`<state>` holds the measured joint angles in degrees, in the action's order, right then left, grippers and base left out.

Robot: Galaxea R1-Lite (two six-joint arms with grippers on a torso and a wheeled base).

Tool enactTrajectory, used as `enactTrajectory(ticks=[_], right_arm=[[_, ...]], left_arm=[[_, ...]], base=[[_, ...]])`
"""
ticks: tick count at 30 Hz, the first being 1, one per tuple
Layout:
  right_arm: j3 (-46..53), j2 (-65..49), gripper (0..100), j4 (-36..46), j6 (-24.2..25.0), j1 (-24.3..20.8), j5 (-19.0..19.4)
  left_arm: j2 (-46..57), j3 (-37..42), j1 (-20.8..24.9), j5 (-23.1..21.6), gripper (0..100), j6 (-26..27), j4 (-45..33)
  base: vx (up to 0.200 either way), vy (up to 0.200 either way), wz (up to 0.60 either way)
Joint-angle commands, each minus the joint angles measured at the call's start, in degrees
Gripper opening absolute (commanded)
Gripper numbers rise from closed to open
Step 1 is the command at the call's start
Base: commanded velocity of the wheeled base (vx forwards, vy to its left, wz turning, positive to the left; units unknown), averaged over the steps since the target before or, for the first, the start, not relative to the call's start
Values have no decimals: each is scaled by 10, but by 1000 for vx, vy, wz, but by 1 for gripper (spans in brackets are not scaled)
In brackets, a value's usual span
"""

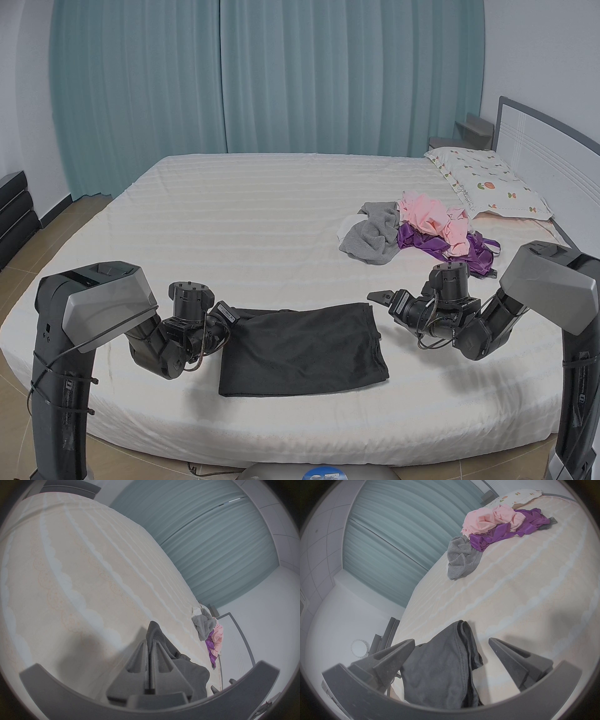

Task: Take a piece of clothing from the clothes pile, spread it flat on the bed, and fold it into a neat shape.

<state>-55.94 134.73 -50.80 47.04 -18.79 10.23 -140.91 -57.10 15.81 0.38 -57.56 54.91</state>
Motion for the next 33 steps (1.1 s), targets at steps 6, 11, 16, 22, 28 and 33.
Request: enactTrajectory(ticks=[6,11,16,22,28,33], right_arm=[[-70,69,100,-2,9,-13,0],[-109,96,100,-1,11,-22,-6],[-144,122,100,0,8,-28,-43],[-177,146,0,-1,9,-29,-64],[-196,145,0,-1,8,-22,-100],[-198,146,0,-1,8,-4,-100]], left_arm=[[3,2,0,1,0,0,0],[3,1,0,1,0,0,0],[3,1,0,1,0,-1,0],[3,1,0,1,0,0,0],[2,1,0,1,0,0,1],[1,1,0,1,0,0,1]], base=[[0,0,0],[0,0,0],[0,0,0],[0,0,0],[0,0,0],[0,0,0]])
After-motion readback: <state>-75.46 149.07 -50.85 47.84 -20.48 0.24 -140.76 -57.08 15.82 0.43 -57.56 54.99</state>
